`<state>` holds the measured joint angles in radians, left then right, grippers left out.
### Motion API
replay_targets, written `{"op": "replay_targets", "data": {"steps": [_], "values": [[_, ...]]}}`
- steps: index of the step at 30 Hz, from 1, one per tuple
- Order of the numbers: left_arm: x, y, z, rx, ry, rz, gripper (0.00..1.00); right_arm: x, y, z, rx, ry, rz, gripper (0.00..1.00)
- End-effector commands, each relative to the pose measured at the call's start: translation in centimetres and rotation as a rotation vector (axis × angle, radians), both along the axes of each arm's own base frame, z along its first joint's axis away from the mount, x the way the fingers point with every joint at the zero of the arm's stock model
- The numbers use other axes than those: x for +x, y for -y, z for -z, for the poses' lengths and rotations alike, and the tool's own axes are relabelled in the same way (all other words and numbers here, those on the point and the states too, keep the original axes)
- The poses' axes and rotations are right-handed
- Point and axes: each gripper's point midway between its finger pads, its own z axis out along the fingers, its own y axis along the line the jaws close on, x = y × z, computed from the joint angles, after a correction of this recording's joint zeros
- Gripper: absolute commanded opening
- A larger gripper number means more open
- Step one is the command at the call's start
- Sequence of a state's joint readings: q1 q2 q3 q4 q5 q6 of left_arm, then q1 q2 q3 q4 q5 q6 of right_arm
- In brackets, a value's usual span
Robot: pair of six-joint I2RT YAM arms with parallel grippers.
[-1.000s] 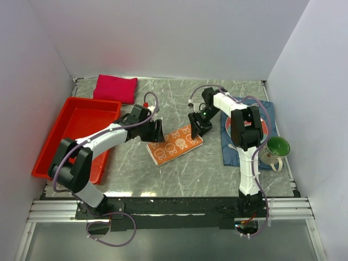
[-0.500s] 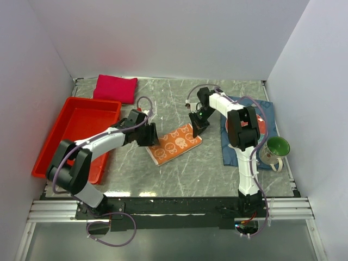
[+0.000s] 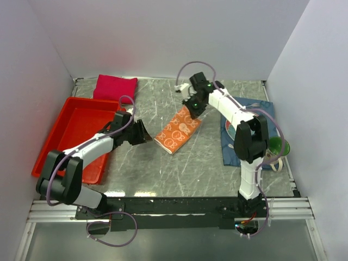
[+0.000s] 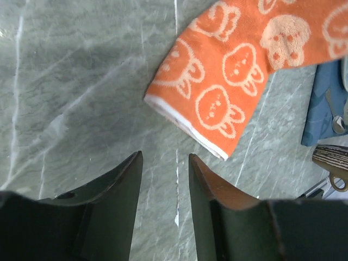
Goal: Fold and stack the mixed laundry pile
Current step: Fold the T-shirt at the center of the board.
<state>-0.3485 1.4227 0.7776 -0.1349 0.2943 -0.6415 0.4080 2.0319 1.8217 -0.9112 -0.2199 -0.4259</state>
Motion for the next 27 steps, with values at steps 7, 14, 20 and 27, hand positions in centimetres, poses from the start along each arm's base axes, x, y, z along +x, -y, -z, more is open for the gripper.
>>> {"op": "replay_targets", "data": {"steps": [7,14,20,27], "values": [[0.7,1.6,2.1,-0.07,-0.059,0.004,0.41,-5.1,-7.6,-1.8,0.018,0.055,-0.216,0.0],[0.7,1.6,4.1,-0.04,-0.111,0.016,0.34,-7.5,-11.0,0.0,-0.007,0.031,-0.304,0.0],[0.6,1.8,4.9,-0.044,-0.13,0.021,0.33,-10.9,-13.6,1.9,-0.027,0.002,-0.417,0.0],[0.5,1.9,5.1,-0.046,-0.133,0.028,0.33,-13.3,-14.6,4.0,-0.058,-0.017,-0.511,0.0]]}}
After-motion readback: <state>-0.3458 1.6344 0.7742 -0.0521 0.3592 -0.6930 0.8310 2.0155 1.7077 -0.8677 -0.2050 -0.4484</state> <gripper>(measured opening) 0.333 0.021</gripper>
